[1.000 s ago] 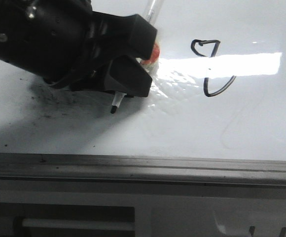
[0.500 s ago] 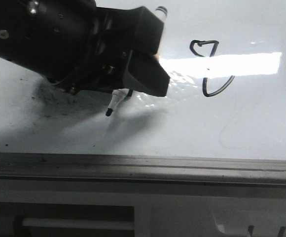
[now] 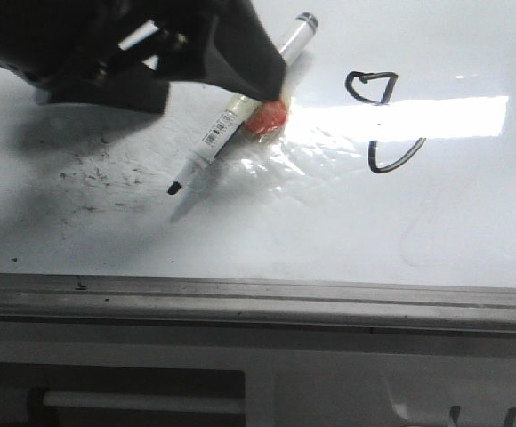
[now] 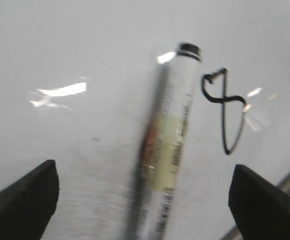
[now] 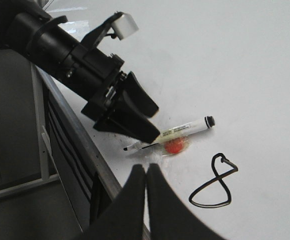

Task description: Write number 8 on whiteboard

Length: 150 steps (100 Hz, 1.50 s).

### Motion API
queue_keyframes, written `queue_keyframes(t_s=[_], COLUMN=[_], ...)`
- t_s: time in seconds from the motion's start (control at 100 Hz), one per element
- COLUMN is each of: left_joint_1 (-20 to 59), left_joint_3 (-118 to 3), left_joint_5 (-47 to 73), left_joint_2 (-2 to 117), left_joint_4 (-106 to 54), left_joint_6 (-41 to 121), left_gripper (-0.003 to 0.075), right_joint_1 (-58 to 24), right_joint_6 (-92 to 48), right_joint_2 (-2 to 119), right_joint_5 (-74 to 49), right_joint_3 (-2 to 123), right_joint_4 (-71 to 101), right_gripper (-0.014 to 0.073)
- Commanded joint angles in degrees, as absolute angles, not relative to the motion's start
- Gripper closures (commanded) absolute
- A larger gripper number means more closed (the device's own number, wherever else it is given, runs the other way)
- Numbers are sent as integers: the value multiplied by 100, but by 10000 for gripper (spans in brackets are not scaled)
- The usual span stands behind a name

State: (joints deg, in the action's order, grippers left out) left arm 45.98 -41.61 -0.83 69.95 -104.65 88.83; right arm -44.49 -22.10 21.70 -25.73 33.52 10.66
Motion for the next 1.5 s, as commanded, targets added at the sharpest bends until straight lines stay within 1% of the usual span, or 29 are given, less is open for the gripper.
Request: queue_keyframes(t_s=[0.0, 0.09, 0.18, 0.25, 0.28, 0.3, 0.35, 0.37, 0.42, 0.5, 0.73, 0.97, 1.49], left_joint_1=[4525, 4525, 4525, 4525, 4525, 4525, 4525, 4525, 4525, 4525, 4525, 4525, 4525], left_joint_3=[-4232, -4141, -4003, -3863, -3803, -3755, -3625, -3563, -3393, -3100, -2355, -2097, -2097], left_joint_5=[-280, -186, -186, -163, -163, -163, -174, -174, -174, -163, 281, 1082, 1159], left_joint_2=[6484, 5967, 5518, 5211, 5098, 5015, 4825, 4731, 4515, 4131, 3401, 3333, 3333], left_joint_4=[-10686, -10635, -10636, -10636, -10614, -10578, -10450, -10388, -10352, -10352, -10442, -10442, -10442], left_joint_6=[8863, 8863, 8863, 8863, 8874, 8874, 8890, 8890, 8890, 8890, 8890, 8890, 8890], left_gripper=[99, 153, 245, 346, 405, 430, 531, 556, 646, 743, 741, 741, 741], right_joint_1=[-4405, -4405, -4405, -4405, -4405, -4405, -4402, -4402, -4402, -4402, -4402, -4402, -4402], right_joint_6=[-2195, -2195, -2195, -2195, -2195, -2195, -2195, -2195, -2195, -2195, -2195, -2195, -2195], right_joint_2=[2210, 2210, 2199, 2123, 2076, 2042, 1937, 1881, 1745, 1519, 1149, 1149, 1147], right_joint_5=[-2104, -2090, -1970, -1846, -1770, -1699, -1525, -1453, -1298, -1095, -888, -925, -925], right_joint_3=[3483, 3460, 3400, 3315, 3266, 3224, 3100, 3039, 2868, 2542, 1993, 1947, 1947], right_joint_4=[915, 823, 813, 813, 813, 802, 802, 802, 802, 716, 614, 614, 614], right_gripper=[646, 645, 636, 636, 636, 636, 636, 636, 636, 636, 637, 637, 637])
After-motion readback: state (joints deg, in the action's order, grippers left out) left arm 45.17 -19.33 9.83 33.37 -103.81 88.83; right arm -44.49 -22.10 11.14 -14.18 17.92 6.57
